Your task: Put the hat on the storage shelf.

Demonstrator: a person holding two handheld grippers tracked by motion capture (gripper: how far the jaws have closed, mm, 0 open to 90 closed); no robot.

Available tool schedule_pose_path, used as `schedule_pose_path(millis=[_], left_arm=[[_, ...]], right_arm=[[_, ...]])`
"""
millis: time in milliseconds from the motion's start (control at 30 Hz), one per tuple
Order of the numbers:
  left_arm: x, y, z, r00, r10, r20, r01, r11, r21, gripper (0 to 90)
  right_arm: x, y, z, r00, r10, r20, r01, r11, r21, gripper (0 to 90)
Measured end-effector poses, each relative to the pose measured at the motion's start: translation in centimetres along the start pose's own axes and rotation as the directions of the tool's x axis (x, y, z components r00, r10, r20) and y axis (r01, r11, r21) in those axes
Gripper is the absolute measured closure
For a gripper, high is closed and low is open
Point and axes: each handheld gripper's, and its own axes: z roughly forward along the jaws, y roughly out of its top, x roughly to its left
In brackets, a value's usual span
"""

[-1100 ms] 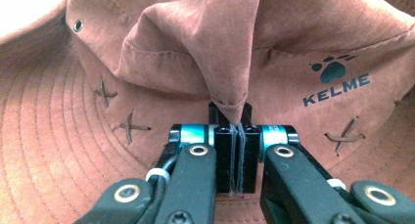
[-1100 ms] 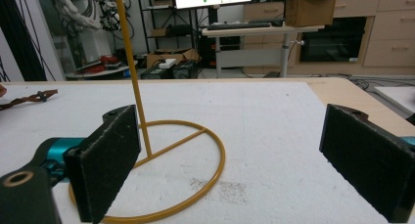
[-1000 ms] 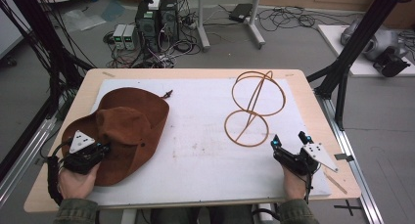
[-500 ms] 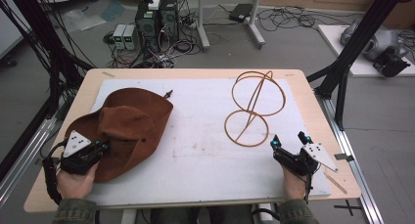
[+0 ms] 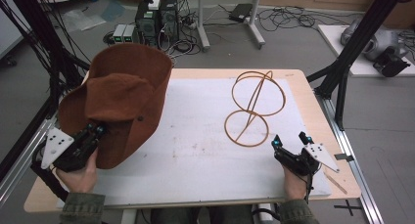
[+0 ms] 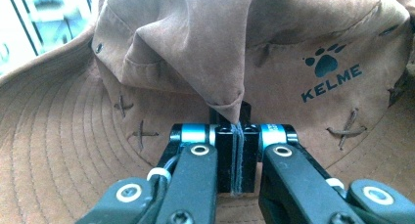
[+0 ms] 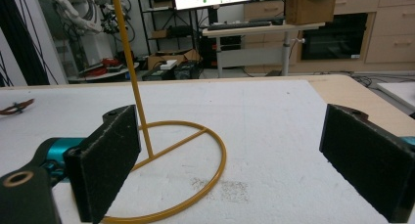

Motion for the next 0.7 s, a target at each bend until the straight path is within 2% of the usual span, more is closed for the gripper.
schedule_pose_path(millis=[100,200,233,333,467,567,600,633,700], left_arm=[[-0.1,0.8,-0.1,0.9991,-0.040,0.013,0.041,0.9944,-0.097,89.2],[-0.2,1.7,-0.3,0.9983,-0.057,0.009,0.058,0.9841,-0.168,89.2],[-0.2,1.8,-0.3,0.9979,-0.063,0.013,0.064,0.9821,-0.177,89.2],[0.1,2.4,-0.2,0.9974,-0.069,0.022,0.072,0.9794,-0.189,89.2],[0.3,2.9,0.1,0.9979,-0.045,0.048,0.053,0.9806,-0.189,89.2],[0.5,3.6,0.7,0.9963,-0.032,0.080,0.047,0.9807,-0.190,89.1],[0.3,4.2,1.3,0.9949,-0.020,0.099,0.038,0.9814,-0.188,89.1],[0.3,4.2,1.3,0.9949,-0.020,0.099,0.038,0.9814,-0.188,89.1],[0.0,5.0,2.1,0.9921,-0.003,0.125,0.027,0.9817,-0.188,89.1]], right_arm=[[0.0,0.0,0.0,1.0000,0.003,-0.002,-0.003,1.000,0.000,7.4],[-0.1,0.0,-0.1,1.0000,0.002,0.000,-0.002,1.000,0.001,7.4],[-0.2,0.0,-0.1,1.0000,-0.001,0.000,0.001,1.000,-0.002,7.4],[-0.2,0.0,-0.1,1.0000,0.006,0.000,-0.006,1.000,0.001,7.4],[-0.2,0.0,-0.1,1.0000,0.006,-0.002,-0.006,1.000,0.001,7.4],[-0.2,0.0,-0.1,1.0000,-0.001,-0.003,0.001,1.000,0.004,7.4],[-0.1,0.0,-0.1,1.0000,0.004,-0.003,-0.004,1.000,0.006,7.4],[-0.1,0.0,-0.1,1.0000,0.004,-0.003,-0.004,1.000,0.006,7.4],[-0.1,0.0,0.0,0.9999,-0.013,-0.004,0.013,1.000,0.002,7.4]])
